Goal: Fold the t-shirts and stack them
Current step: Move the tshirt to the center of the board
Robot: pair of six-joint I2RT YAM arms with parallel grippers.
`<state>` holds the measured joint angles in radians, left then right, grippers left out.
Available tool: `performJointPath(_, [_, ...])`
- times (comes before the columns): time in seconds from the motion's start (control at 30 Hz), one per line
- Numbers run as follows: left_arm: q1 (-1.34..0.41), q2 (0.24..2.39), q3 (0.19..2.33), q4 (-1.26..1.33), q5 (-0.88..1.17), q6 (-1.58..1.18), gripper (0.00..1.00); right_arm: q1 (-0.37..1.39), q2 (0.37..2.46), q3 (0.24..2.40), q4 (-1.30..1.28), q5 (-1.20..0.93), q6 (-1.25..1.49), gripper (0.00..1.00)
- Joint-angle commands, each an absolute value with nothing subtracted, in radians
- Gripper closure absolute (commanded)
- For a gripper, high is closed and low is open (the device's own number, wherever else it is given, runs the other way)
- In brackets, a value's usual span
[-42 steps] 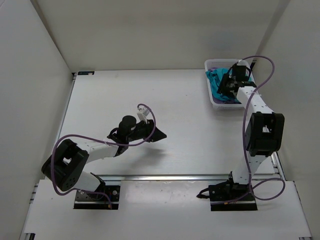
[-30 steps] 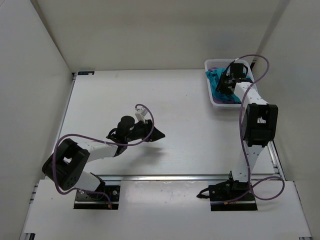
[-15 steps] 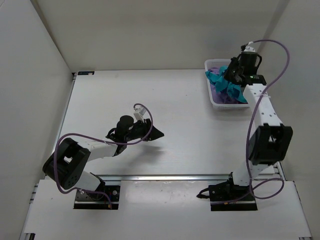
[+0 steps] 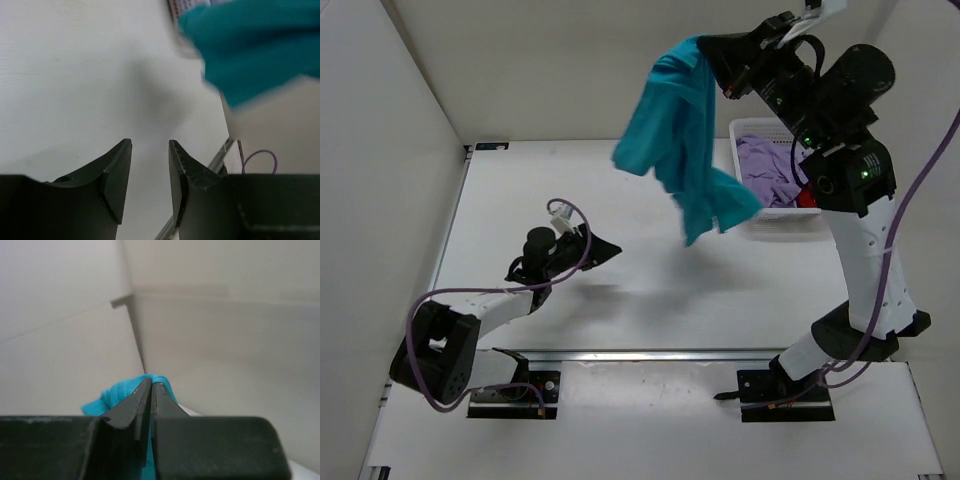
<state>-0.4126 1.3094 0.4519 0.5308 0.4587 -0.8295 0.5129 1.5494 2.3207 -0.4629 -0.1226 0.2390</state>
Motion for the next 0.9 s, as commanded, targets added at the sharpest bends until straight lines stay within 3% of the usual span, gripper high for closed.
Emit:
performJointPath(0.0, [-0.303, 1.218, 0.394, 0.497, 0.437, -0.861, 0.53, 0.560, 1.542, 2.390, -0.404, -0.156, 0.207, 1.00])
performJointPath(0.2, [-0.140, 1.082, 0.331, 0.419, 0.420, -0.838, 0.51, 0.284, 1.444, 1.940, -0.174, -0.478, 0.463, 1.00])
performJointPath(0.4, [-0.143, 1.072, 0.313, 0.394, 0.385, -0.836, 0.51, 0.238, 1.554, 1.720, -0.129, -0.500, 0.496, 1.00])
performJointPath(0.5, [-0.127, 1.046, 0.282, 0.383, 0.341, -0.845, 0.51, 0.210, 1.696, 1.772, -0.165, -0.512, 0.479, 0.99])
performJointPath(0.7, [-0.172, 0.966, 0.278, 0.296, 0.219, -0.787, 0.52, 0.206, 2.176, 2.441, -0.579, -0.486, 0.404, 0.98])
performJointPath(0.73, [-0.196, 0.971, 0.288, 0.290, 0.206, -0.773, 0.50, 0.212, 2.248, 2.583, -0.628, -0.482, 0.397, 0.82])
performJointPath(0.77, [-0.216, 0.983, 0.316, 0.275, 0.184, -0.753, 0.50, 0.213, 2.252, 2.595, -0.630, -0.474, 0.406, 0.68])
performJointPath(0.87, [-0.349, 1.049, 0.432, 0.206, 0.079, -0.668, 0.48, 0.227, 2.175, 2.481, -0.641, -0.416, 0.370, 0.48])
